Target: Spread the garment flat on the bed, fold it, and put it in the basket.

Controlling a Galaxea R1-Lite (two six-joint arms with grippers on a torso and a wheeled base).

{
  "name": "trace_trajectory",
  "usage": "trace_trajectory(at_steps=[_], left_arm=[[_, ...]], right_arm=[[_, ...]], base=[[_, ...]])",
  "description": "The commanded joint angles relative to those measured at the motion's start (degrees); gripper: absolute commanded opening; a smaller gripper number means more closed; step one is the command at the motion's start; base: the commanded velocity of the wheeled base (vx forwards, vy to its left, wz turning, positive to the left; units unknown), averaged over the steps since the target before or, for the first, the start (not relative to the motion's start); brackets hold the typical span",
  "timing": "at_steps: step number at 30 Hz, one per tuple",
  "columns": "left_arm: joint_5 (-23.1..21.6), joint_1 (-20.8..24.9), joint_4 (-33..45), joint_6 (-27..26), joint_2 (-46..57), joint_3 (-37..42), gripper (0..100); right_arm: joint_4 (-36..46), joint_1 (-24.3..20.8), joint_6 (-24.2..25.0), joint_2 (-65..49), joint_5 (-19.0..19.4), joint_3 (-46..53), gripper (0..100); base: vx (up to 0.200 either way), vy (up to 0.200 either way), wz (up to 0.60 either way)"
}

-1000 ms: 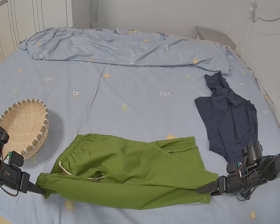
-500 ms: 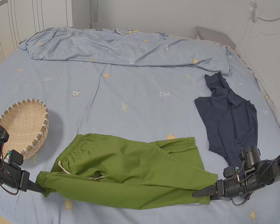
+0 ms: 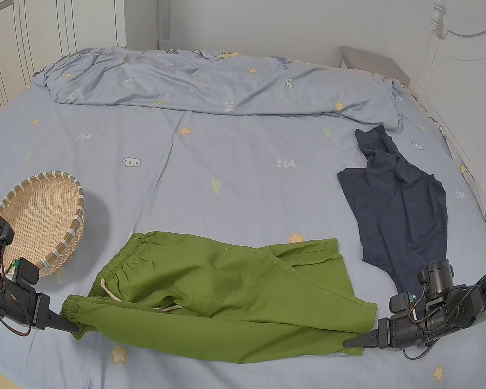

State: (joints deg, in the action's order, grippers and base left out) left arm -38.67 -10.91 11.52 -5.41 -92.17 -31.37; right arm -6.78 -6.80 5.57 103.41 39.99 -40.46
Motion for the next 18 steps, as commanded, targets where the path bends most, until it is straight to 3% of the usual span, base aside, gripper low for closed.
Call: trace_trajectory(at_steps=[1,3,9,13,18], left_arm=[[0.0,-0.34,-0.01,0.05,0.15,-0.19,0],[0.0,-0.95,-0.01,0.05,0.15,-0.27,0],[0.0,-1.22,-0.01,0.05,0.06,-0.71,0],[0.0,-1.31,0.61,-0.04,0.06,-0.71,0],[0.0,-1.31,1.93,-0.04,0.06,-0.27,0]], right_arm=[[0.01,1.53,-1.62,0.39,-0.08,0.91,0],[0.1,3.2,-4.25,0.39,-0.17,1.44,0],[0.36,4.43,-5.04,0.21,-0.08,1.53,0],[0.54,3.55,-5.04,-1.64,-0.17,3.02,0],[9.15,-0.49,-4.96,-8.93,-0.96,3.11,0]], base=[[0.0,0.0,0.0],[0.0,0.0,0.0],[0.0,0.0,0.0],[0.0,0.0,0.0],[0.0,0.0,0.0]])
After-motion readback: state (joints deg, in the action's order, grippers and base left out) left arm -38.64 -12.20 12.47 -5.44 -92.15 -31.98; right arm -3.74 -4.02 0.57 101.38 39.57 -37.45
